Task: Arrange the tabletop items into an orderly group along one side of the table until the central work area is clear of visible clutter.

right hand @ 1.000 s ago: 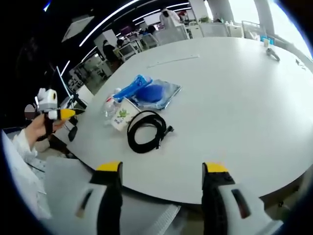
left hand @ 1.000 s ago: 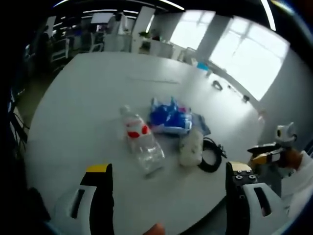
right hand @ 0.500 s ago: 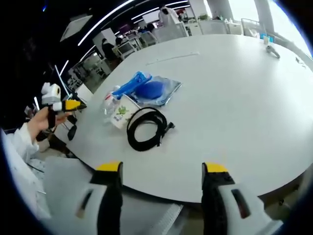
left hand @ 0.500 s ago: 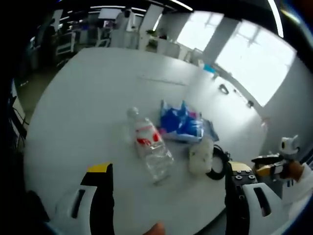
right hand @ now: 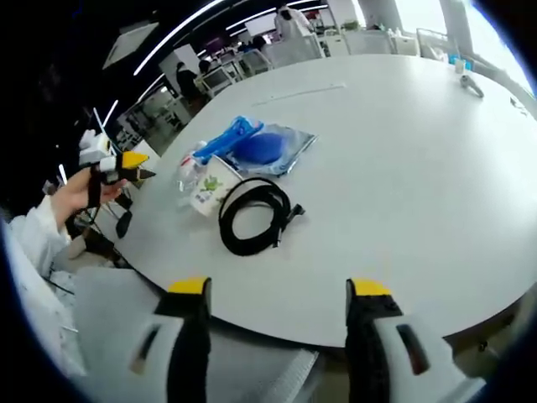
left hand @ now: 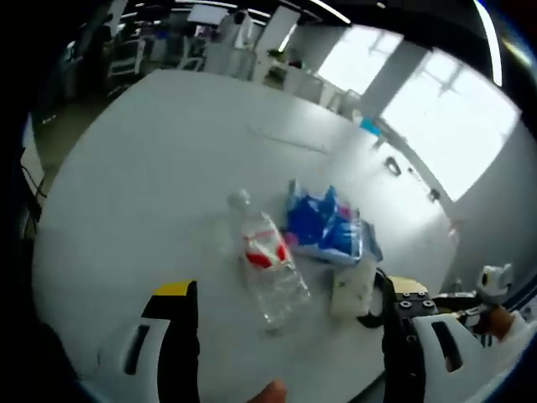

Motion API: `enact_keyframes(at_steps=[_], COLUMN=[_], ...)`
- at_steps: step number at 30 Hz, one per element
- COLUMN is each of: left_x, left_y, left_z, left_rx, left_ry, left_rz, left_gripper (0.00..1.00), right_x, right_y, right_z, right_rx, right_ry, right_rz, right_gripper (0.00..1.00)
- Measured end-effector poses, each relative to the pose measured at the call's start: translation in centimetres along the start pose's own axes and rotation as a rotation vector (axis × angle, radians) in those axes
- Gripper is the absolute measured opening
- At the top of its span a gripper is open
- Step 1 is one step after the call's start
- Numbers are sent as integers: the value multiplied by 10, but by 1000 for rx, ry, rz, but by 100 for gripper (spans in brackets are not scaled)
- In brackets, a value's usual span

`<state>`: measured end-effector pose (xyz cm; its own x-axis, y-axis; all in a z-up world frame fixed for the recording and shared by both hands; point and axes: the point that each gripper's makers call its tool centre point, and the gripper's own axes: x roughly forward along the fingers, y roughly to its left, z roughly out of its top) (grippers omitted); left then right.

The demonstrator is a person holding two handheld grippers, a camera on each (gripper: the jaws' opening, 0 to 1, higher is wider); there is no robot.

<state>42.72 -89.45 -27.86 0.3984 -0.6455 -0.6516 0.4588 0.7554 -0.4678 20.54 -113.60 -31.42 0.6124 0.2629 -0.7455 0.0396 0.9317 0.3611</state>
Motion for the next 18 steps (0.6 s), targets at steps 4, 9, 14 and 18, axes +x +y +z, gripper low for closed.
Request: enact_keyframes(at_steps=[4, 9, 14, 18], left_x=[7, 16, 25, 28], left_y=[1, -1, -5, -4], left_z=[-1, 3, 3, 1], left_rx=[-35, -47, -46, -35], left_ry=[10, 13, 25, 37], left_rz=[-5, 8, 1, 14], left_gripper=[86, 85, 84, 84], right_x=[1, -2, -4, -6], right_y=[-3, -9, -12, -13], right_z=[1, 2, 3, 6], right_rx=[12, 31, 80, 122], right_ry=[-7, -19, -44, -67], right_rz=[-4, -15, -18, -7], right_gripper=[64, 63, 62, 62])
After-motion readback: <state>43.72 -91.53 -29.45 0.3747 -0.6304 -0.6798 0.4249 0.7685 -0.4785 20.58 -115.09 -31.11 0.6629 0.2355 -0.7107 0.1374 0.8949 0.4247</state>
